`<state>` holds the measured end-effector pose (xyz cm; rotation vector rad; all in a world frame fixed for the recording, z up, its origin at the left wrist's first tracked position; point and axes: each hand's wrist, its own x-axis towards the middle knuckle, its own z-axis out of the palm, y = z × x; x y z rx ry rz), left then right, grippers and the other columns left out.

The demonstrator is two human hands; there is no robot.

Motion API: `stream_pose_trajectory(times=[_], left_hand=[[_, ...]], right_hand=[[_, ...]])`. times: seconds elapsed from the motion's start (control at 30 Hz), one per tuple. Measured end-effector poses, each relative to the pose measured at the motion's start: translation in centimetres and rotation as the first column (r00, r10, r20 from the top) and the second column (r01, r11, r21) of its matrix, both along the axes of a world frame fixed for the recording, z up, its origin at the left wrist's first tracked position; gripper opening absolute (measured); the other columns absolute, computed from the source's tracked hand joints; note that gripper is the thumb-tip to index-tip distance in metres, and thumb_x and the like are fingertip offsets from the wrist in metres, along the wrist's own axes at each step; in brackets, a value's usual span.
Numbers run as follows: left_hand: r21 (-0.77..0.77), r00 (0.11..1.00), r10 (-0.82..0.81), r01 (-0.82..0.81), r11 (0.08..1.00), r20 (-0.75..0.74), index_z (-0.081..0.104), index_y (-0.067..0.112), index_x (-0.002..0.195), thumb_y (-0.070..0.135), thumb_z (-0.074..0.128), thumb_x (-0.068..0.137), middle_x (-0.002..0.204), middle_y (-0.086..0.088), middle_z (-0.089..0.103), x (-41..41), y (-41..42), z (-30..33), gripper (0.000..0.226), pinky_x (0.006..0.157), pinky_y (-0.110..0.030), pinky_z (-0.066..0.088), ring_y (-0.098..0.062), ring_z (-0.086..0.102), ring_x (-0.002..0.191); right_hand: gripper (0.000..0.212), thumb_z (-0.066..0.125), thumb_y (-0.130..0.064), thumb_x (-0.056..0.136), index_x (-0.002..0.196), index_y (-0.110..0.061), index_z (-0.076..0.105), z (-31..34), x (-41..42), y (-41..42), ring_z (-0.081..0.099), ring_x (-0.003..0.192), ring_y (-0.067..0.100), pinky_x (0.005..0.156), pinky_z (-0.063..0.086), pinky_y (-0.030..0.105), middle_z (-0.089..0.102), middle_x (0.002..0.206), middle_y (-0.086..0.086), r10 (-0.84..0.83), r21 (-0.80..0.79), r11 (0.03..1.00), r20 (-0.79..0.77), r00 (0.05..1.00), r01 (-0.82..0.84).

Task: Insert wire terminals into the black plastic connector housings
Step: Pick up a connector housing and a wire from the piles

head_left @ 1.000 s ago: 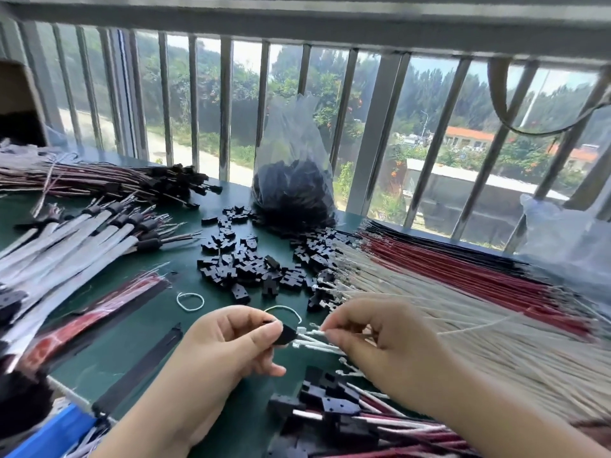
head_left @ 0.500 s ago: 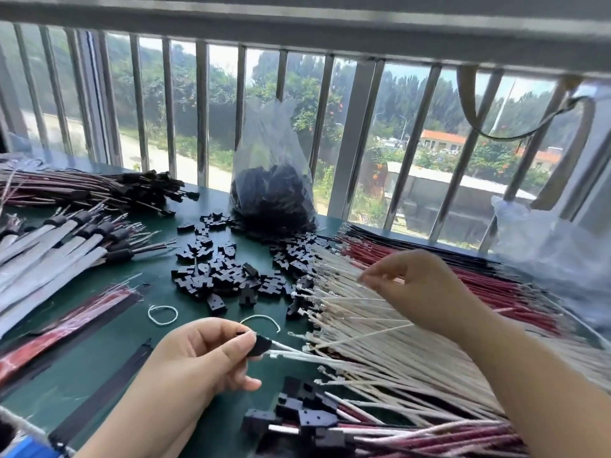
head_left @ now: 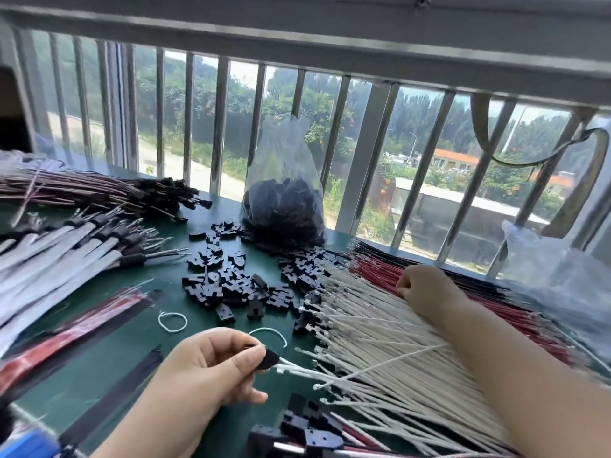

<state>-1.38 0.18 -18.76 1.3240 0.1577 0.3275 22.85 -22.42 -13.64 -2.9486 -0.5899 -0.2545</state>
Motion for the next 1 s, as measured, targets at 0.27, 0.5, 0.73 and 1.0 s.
stream_pose_trajectory(times=[0.27, 0.5, 0.73, 1.0], left_hand=[[0.041, 1.000, -0.005, 0.005, 0.999, -0.004, 0.072, 0.006, 0.073, 0.006, 0.067, 0.078, 0.054, -0.010, 0.053, -0.5, 0.0, 0.1, 0.007, 0.065, -0.040, 0.058, -0.014, 0.052, 0.048], [0.025, 0.998, 0.066, -0.067, 0.997, 0.014, 0.072, 0.006, 0.072, 0.003, 0.066, 0.082, 0.053, -0.005, 0.056, -0.3, 0.0, -0.1, 0.012, 0.061, -0.034, 0.057, -0.012, 0.052, 0.046], [0.052, 0.997, 0.082, -0.082, 0.995, 0.009, 0.071, 0.009, 0.072, 0.003, 0.065, 0.083, 0.053, -0.002, 0.056, -0.4, 0.0, -0.3, 0.014, 0.067, -0.040, 0.059, -0.012, 0.055, 0.048], [0.007, 1.000, -0.031, 0.031, 0.999, 0.004, 0.069, -0.001, 0.070, 0.024, 0.071, 0.059, 0.052, -0.006, 0.053, -0.9, 0.0, 0.2, 0.027, 0.053, -0.029, 0.054, -0.011, 0.048, 0.044]], right_hand=[[0.018, 0.054, -0.009, 0.091, 0.083, -0.022, 0.065, 0.1, -0.3, -0.6, 0.060, 0.077, 0.012, 0.075, 0.054, 0.030, 0.065, 0.087, -0.003, 0.032, 0.003, 0.999, 0.118, 0.993, -0.033], [0.031, 0.060, 0.009, 0.084, 0.107, -0.009, 0.071, 2.6, -3.0, -2.0, 0.060, 0.066, 0.003, 0.064, 0.042, 0.006, 0.073, 0.091, 0.003, 0.138, 0.277, 0.927, 0.373, 0.917, -0.253], [0.031, 0.054, -0.059, 0.075, 0.070, -0.033, 0.072, 2.4, -11.6, 0.4, 0.048, 0.047, 0.000, 0.051, 0.042, 0.007, 0.061, 0.065, -0.018, 0.440, 0.457, 0.808, -0.050, 0.897, -0.371], [0.040, 0.051, -0.024, 0.096, 0.118, -0.058, 0.052, 0.8, -15.6, 3.1, 0.054, 0.080, -0.004, 0.072, 0.040, 0.006, 0.058, 0.085, -0.023, 0.665, 0.434, 0.714, -0.175, 0.726, -0.549]])
